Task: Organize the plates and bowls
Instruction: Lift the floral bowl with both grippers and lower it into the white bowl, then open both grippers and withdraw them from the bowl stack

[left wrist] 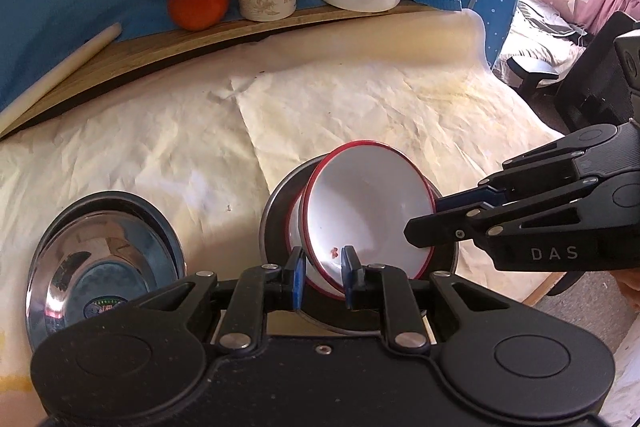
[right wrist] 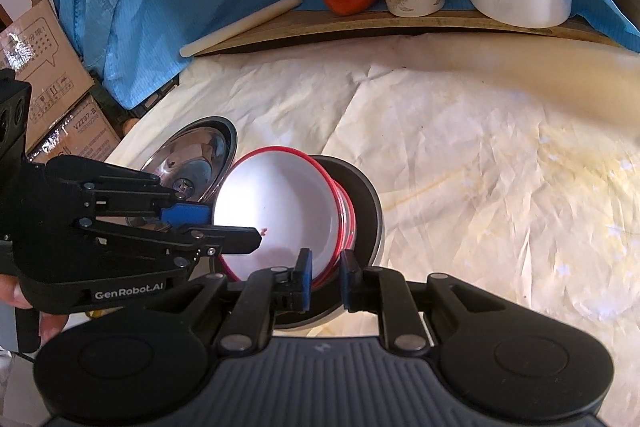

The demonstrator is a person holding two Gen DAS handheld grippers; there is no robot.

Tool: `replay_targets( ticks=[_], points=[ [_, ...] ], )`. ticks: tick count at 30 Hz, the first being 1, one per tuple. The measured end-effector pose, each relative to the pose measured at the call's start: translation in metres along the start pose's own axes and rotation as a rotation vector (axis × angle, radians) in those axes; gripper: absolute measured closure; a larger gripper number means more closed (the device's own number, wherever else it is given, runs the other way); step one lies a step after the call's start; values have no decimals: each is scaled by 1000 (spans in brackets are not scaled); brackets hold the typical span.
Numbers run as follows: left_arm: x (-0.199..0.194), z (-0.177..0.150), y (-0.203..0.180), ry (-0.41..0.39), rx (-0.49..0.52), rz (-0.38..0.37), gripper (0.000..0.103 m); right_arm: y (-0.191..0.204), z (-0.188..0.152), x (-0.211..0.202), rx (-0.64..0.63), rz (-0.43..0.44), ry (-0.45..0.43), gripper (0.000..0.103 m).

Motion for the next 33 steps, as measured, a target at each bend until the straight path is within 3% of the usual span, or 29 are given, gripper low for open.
replay_targets(
  ticks=[5,19,22,24,28,33],
  points=[
    [4,0,4,15,-5,20,78,2,0,-2,-10,0,1,85],
    [-1,2,15,-8,-60,-22,78,1,0,-7,1,-7,-14,83],
    [-4,4,18,-24,-78,-46,77,1,1,-10,6,-9,-24,77],
    [-7,5,23,-42,-100,-64,71,1,1,-13,5,-12,-36,73],
    [-16,8,39,-80,-165,-88,62,1,4,-20,-7,-42,-63,49],
    [-28,11,59,-127,-218,-72,46,-4,5,-27,-1,-73,-73,38]
  ],
)
Point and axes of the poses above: each gripper's, at about its wrist camera, not at the fingertips, and x roughly the way its jaws point, y to its left, z to its top, the point moved 8 cm from there along x, roughly the way its jaws point, and after that the axes turned 11 degrees about -x, right-handed, at the moved point
